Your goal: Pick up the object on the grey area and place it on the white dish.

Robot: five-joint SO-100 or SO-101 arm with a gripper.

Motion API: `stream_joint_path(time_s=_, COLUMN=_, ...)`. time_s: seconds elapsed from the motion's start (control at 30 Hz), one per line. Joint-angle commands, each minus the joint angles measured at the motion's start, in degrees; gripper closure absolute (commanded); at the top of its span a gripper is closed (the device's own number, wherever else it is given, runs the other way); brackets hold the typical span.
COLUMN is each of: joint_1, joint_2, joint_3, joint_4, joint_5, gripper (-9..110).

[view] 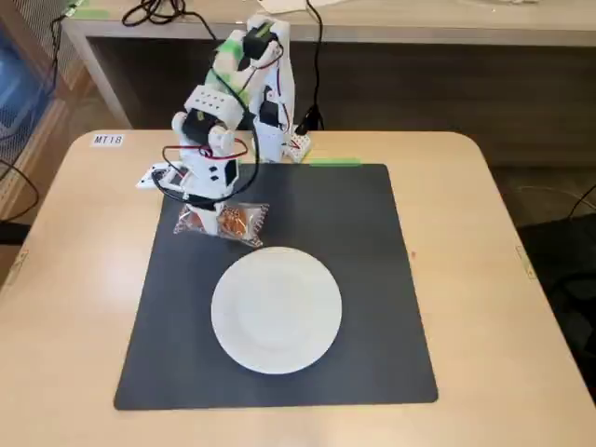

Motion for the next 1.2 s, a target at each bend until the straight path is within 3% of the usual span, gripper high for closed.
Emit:
stream_joint_path(time_s=0.0, joint_1=-5.54, joint_2=0.88, joint_3=-4.75, joint_4=-8.35, joint_5=2.99, gripper=93)
stream_joint_path(time_s=0.47, joint_1=-14.15, joint_2=-25.22, joint_3=-30.06, joint_4=-7.21, joint_5=-0.18, gripper=93)
stream_joint_path(time_s=0.7, joint_1=-15.64, joint_2=-44.74, joint_3=-63.98, joint_4=13.62, joint_5=-3.16, gripper=79)
stream_joint_path(time_s=0.87, joint_1=-14.94, joint_2=-65.39, joint_3=-104.59, joint_4=33.93, joint_5=-0.35, gripper=70)
stream_joint_path(time_s=1.0, joint_1=-15.12, joint_2=-63.11, joint_3=-102.22, joint_4=34.37, joint_5=-1.67, gripper=66)
stream_joint_path(time_s=1.17, joint_1=-15.29, joint_2=-51.15, joint_3=-84.64, joint_4=34.37, joint_5=-2.11, gripper=58)
